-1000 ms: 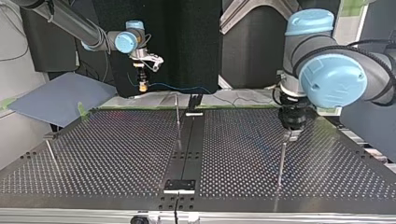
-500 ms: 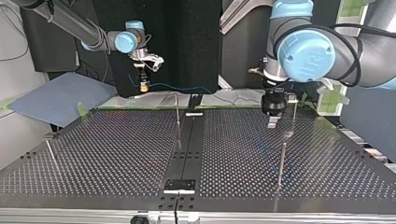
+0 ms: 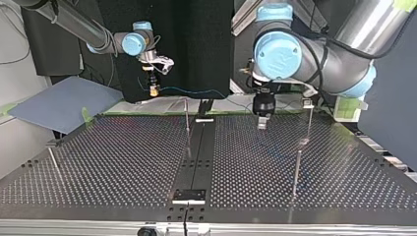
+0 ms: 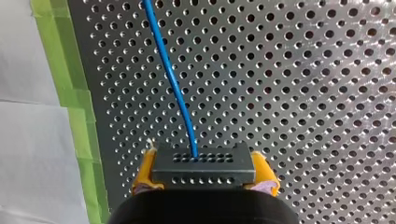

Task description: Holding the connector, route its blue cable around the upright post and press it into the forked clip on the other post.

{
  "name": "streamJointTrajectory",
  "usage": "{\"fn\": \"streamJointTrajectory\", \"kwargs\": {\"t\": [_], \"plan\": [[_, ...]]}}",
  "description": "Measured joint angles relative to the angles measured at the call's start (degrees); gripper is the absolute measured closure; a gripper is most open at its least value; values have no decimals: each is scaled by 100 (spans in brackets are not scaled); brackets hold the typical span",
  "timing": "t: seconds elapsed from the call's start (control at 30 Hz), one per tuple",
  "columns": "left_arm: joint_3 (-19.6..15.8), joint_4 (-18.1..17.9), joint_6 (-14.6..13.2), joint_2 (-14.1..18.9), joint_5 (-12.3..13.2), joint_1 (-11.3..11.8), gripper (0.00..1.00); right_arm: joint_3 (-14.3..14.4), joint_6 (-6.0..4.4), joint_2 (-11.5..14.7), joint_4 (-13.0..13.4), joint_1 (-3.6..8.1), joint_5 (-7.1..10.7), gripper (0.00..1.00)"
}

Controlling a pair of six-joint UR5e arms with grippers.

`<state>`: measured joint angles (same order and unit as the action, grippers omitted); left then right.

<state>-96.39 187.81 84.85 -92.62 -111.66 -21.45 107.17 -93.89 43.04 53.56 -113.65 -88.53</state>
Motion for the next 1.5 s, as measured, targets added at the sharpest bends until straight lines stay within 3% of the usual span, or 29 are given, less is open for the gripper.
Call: {"fn": "streamJointTrajectory", "kwargs": {"t": [0.3, 0.47, 0.63, 1.0, 1.5], "plan": [[18, -490, -484, -434, -393, -372, 0, -2, 5, 0, -9, -11, 2, 100], [18, -728, -724, -483, -548, -330, 0, 0, 19, 0, -29, -16, 1, 100], [18, -987, -982, -488, -766, -133, 0, 0, 32, 0, -36, -20, 2, 100], [-5, -1535, -1142, -552, -400, 374, 0, 0, 36, 0, -21, -21, 2, 100], [-8, -2256, -1397, -785, -338, 624, 0, 1, 37, 0, -11, -21, 2, 100]]}}
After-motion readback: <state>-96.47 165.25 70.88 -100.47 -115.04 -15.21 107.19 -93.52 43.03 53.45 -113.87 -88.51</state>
